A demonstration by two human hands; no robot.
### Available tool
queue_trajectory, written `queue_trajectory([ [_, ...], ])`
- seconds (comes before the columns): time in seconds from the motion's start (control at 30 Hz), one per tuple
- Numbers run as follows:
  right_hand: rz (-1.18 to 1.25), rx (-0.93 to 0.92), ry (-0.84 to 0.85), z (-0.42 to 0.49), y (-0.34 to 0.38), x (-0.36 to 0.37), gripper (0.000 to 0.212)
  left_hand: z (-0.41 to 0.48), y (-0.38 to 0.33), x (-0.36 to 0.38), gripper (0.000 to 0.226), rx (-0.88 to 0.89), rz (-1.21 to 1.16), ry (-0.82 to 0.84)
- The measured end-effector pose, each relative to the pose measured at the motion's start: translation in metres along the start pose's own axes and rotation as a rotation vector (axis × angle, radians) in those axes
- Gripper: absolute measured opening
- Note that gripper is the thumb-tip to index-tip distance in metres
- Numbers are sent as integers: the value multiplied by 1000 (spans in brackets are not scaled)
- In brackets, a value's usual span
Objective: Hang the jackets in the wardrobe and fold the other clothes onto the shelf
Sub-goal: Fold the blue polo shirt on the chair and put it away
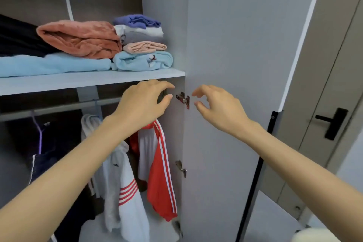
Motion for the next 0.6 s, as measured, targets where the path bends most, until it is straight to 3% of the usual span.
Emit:
queue_trajectory([
  [0.3, -10, 239, 69, -164, -7, -3, 23, -128, -76, 51, 36, 85, -133, 236],
  [0.6, -23, 635, 48, -358, -71, -45, 21, -206, -220, 77, 35, 312, -300, 429],
])
Point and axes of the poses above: each hand's wrist, its own z-axis towards the middle knuckle, its own x-axis out of the palm, y = z × x, the point moved 9 cm from there along z, towards the middle knuckle, and after that the axes turned 6 degrees about z, right-handed, at the moved point
